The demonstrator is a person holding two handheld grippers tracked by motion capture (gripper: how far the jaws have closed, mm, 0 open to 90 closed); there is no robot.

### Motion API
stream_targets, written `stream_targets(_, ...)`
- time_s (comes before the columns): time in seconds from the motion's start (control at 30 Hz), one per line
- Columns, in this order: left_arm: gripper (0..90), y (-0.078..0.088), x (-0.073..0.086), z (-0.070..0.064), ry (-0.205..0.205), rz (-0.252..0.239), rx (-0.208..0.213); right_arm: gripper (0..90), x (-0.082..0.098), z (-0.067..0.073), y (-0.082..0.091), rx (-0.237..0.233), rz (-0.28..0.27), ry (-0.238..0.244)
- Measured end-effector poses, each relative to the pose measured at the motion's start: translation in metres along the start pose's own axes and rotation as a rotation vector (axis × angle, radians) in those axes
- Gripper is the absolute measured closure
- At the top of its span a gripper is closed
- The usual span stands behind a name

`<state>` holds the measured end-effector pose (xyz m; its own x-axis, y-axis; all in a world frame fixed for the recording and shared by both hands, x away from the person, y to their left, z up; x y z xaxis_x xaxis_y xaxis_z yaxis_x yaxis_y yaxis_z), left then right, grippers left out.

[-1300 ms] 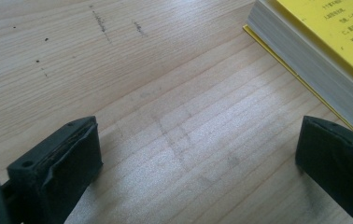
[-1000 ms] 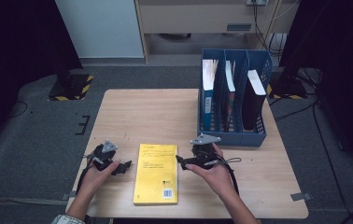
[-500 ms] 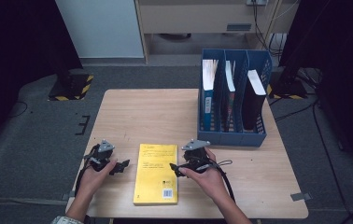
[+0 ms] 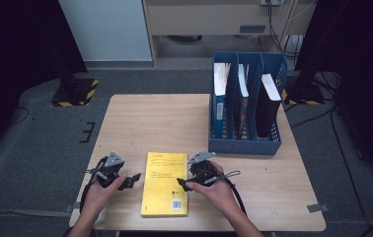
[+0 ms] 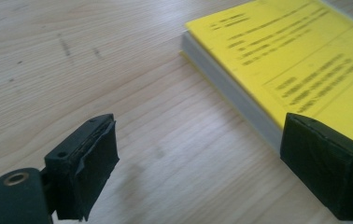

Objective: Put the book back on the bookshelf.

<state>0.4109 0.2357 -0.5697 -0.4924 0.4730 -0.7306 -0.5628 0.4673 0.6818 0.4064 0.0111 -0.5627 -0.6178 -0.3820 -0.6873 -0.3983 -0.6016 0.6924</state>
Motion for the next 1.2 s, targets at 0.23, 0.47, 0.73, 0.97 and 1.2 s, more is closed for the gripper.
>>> stream_targets(0.23,14.1,-0.006,-0.011,-0.02,-0.001,-0.014,0.096,18.8,0.011,0.006,-0.012,-0.009,0.053,0.01)
stream_targets(0.47,15.5,-0.013,-0.009,-0.031,-0.013,0.03,0.15,18.2,0.014,0.01,-0.017,-0.056,0.077,-0.033)
stream_targets(0.73,18.8,-0.022,-0.009,-0.036,-0.009,0.062,0.2,17.2,0.02,0.01,-0.021,-0.064,0.101,-0.036)
stream_targets(0.97,19.2,-0.028,-0.006,-0.039,0.017,0.106,0.257,15.6,0.021,0.012,-0.022,-0.074,0.104,-0.039)
stream_targets(1.2,20.8,-0.033,-0.011,-0.042,0.009,0.139,0.283,15.5,0.021,0.013,-0.022,-0.07,0.094,-0.036)
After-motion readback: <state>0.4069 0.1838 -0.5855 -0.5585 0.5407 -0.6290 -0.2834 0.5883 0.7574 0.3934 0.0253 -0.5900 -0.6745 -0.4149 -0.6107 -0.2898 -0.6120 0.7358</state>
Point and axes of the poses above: each handheld gripper's, and its own axes: y roughly backward along the jaws, x roughly out of its underside, z roughly to its left, the point moved 9 cm from there along -y, roughly forward along the jaws, and after that the axes turned 7 degrees about -y, right-handed, at the moved point
